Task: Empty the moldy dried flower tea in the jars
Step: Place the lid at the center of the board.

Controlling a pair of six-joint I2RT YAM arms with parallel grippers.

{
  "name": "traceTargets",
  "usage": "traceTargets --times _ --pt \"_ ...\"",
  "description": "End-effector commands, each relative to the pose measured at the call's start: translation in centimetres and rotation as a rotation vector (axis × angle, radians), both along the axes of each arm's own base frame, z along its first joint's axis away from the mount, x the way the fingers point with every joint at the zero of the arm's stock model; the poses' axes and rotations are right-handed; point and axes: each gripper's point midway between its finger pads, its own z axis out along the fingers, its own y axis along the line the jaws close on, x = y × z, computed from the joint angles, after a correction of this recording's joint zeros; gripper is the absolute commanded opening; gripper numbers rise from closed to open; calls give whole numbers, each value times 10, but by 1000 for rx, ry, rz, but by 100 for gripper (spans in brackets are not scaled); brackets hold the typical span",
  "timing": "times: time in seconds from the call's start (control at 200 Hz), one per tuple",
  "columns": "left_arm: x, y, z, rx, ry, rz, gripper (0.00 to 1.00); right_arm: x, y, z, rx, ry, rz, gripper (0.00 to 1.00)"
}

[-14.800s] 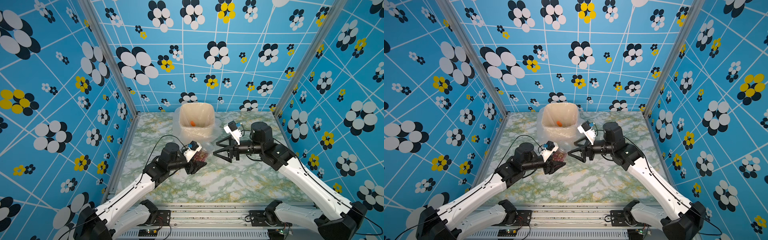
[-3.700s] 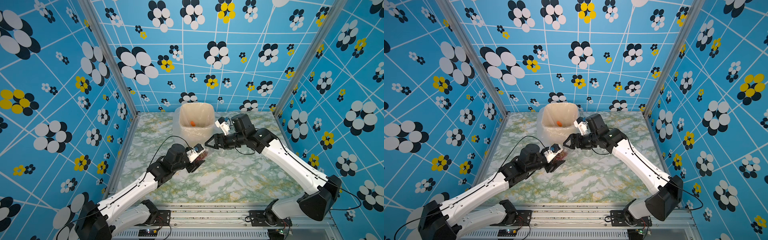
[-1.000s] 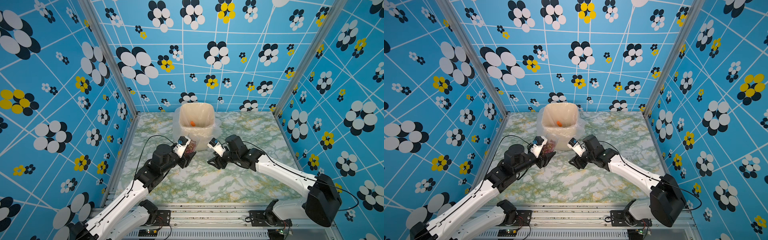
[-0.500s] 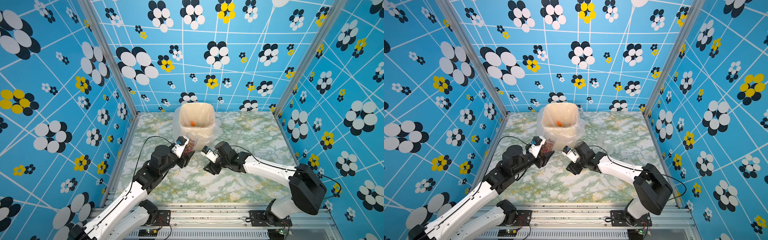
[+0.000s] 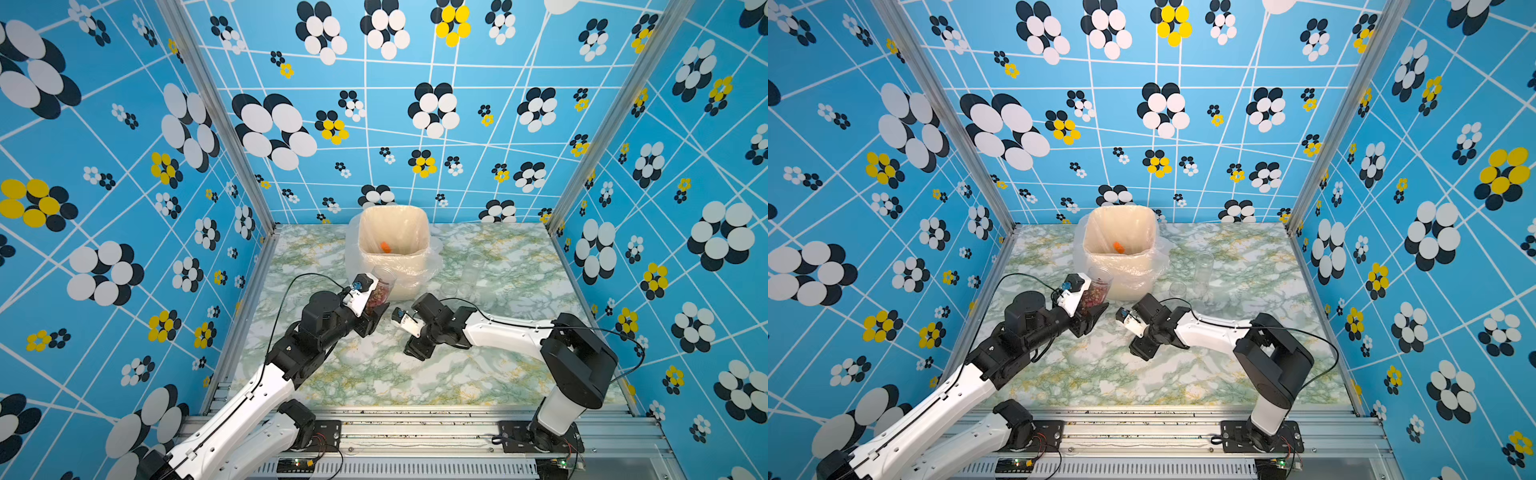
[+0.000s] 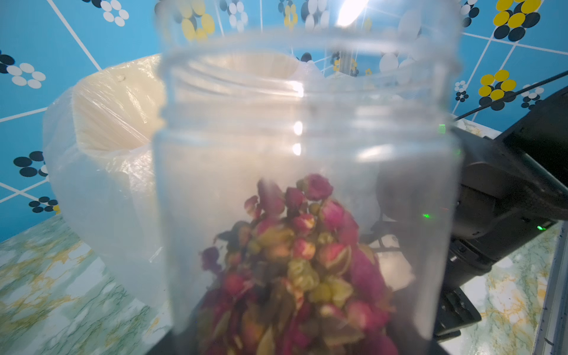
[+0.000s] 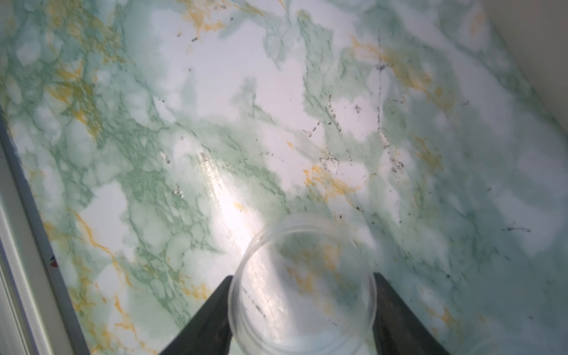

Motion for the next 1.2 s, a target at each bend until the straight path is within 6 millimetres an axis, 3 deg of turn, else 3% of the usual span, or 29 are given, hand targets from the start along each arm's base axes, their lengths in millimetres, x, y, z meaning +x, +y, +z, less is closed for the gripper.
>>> traceTargets --times 0.0,0.34,0.505,0.89,1.019,1.194 --pt "0 1 7 -6 -39 3 0 -2 -2 -8 -53 6 13 37" --pt "0 0 6 -4 -38 0 0 -11 -4 -19 -112 31 31 45" --pt "1 1 5 -2 -36 0 0 -11 -4 -19 -119 31 25 62" --pt "1 0 7 -4 -37 -2 0 -13 3 -9 -89 30 26 88" --pt "0 0 7 -1 -38 -3 0 -11 11 20 -21 9 21 93" --pt "0 0 13 6 -40 -5 0 -12 23 81 171 -75 26 96"
